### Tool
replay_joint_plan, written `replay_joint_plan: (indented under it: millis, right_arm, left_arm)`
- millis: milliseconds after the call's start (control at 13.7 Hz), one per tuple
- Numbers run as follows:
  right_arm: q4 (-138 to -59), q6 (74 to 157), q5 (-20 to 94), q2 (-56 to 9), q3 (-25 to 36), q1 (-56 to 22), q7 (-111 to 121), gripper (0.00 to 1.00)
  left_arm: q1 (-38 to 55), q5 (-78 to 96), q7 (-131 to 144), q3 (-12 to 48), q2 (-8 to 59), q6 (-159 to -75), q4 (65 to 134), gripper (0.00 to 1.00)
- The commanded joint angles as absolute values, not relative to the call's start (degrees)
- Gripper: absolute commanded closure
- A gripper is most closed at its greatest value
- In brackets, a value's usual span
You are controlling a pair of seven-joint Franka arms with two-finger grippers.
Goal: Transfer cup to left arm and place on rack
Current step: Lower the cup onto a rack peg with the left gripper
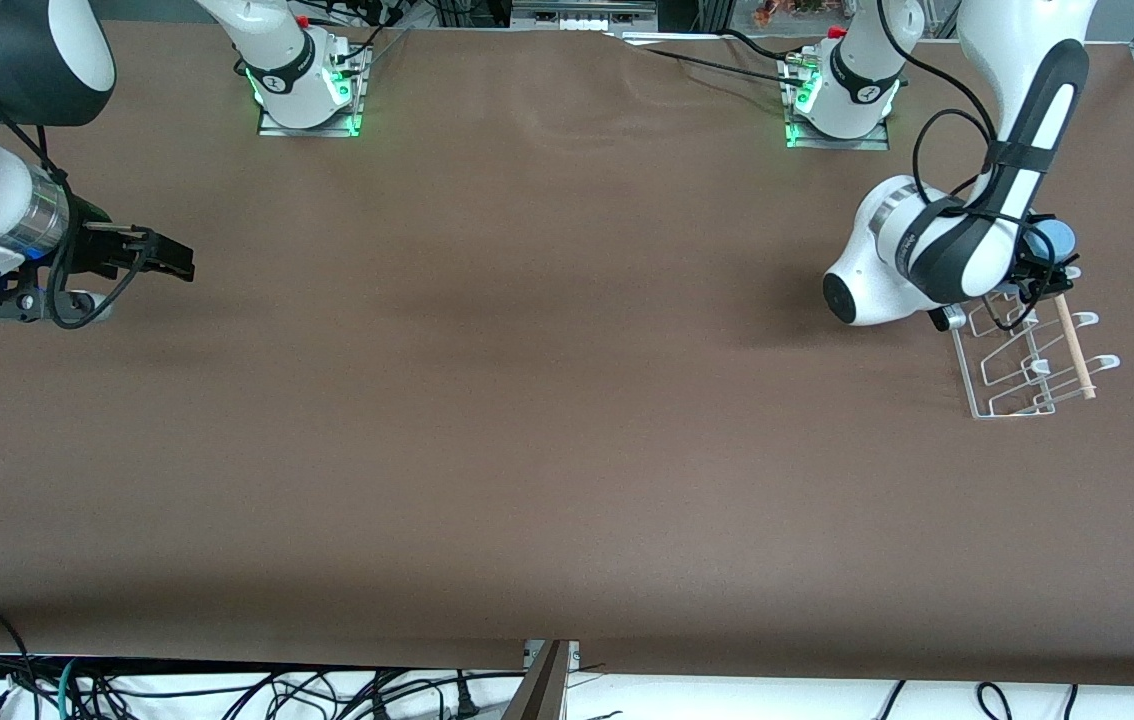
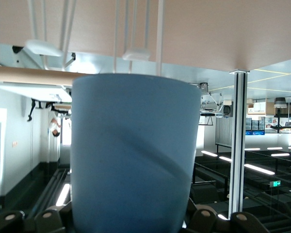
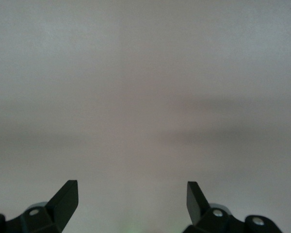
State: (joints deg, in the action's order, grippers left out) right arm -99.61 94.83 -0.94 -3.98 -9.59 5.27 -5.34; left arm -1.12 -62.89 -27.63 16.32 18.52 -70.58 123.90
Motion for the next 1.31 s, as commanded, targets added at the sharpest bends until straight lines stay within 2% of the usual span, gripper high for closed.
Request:
replay_joint_plan:
  millis: [0, 1019, 1092, 1165, 1238]
  right_arm:
    - [-100.5, 93.9, -1.8, -2.4, -9.5, 5.1, -4.3, 0.01]
    - [-100.2, 93.8, -1.8, -2.5, -9.7, 4.5, -5.1, 0.01]
    - [-100.2, 93.8, -1.8, -2.5, -9.7, 4.5, -5.2, 0.01]
    - [-100.2, 93.8, -1.8, -2.5, -9.7, 4.5, -5.1, 0.01]
    - [-100.2, 93.8, -1.8, -2.5, -9.7, 4.5, -5.1, 0.01]
  left_arm:
    - [-1.6, -65.0, -25.0, 17.0, 16.2, -70.9, 126.9, 0.99]
    - [-6.9, -68.6, -22.6, 17.0, 16.8, -81.9, 130.3, 0.98]
    - [-6.9, -68.6, -22.6, 17.0, 17.0, -82.0, 130.3, 0.95]
    - [-6.9, -68.6, -22.6, 17.0, 17.2, -82.0, 130.3, 0.6]
    - [-6.9, -68.6, -22.6, 17.0, 17.3, -81.9, 130.5, 0.01]
